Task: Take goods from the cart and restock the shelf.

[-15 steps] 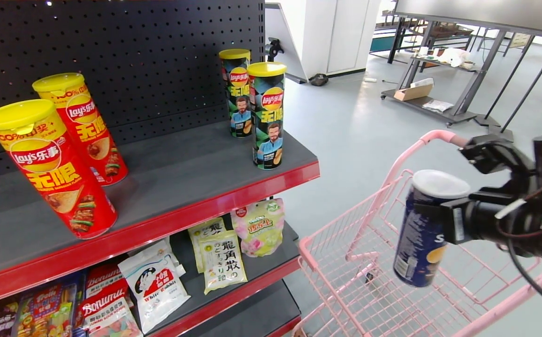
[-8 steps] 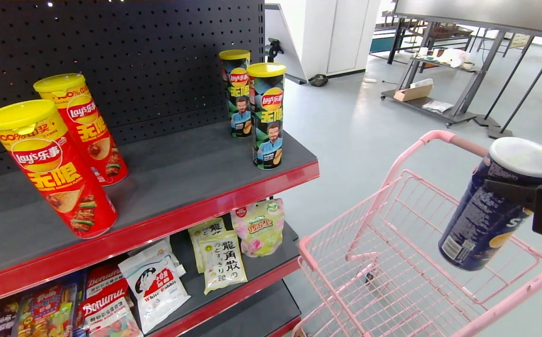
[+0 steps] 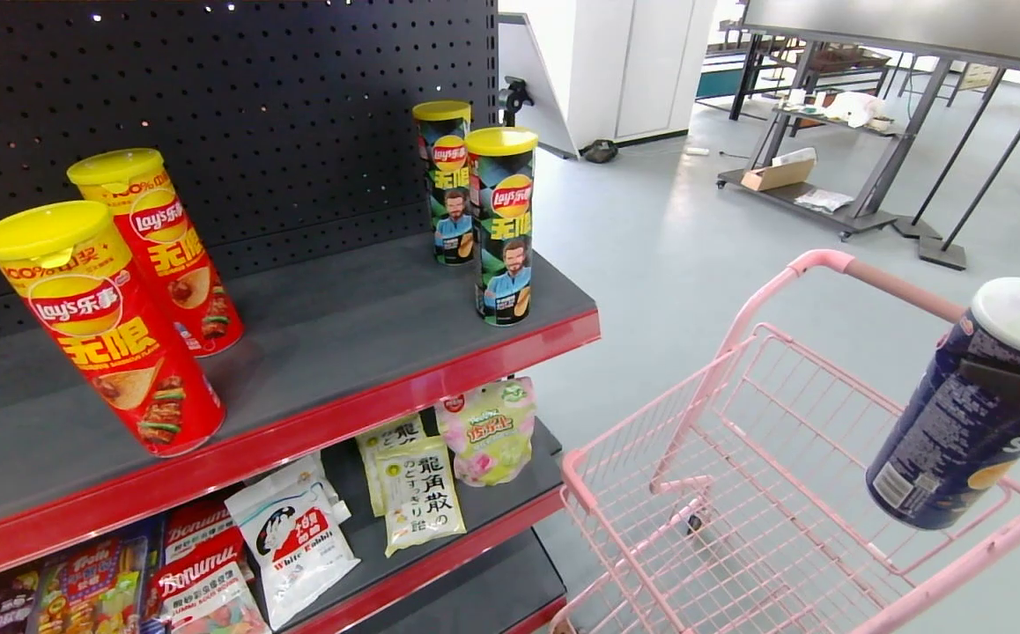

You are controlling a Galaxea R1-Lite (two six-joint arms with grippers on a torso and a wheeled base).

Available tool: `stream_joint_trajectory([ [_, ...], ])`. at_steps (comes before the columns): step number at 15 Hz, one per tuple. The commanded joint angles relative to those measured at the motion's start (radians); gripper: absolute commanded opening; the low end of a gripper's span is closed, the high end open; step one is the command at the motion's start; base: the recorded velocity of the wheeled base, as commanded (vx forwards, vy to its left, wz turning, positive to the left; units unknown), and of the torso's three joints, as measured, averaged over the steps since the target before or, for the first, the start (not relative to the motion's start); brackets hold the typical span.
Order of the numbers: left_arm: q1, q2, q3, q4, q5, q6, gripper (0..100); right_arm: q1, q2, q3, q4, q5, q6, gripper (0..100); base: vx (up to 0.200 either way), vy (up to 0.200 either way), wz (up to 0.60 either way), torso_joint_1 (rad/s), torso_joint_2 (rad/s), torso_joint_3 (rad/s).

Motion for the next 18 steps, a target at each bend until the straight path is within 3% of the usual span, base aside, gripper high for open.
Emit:
stream_joint_trajectory([
  [1, 0.000, 0.001, 0.000, 0.000, 0.000, 0.000, 100, -0.004, -0.019, 0.005, -0.002, 0.000, 0.002, 0, 0.000, 0.000, 0.00, 0.173, -0.46, -0.271],
  [18, 0.000, 0.001, 0.000, 0.000, -0.004, 0.000, 100, -0.030, -0.054, 0.079, -0.005, 0.011, 0.008, 0, 0.000, 0.000, 0.00, 0.159, -0.37, -0.213],
])
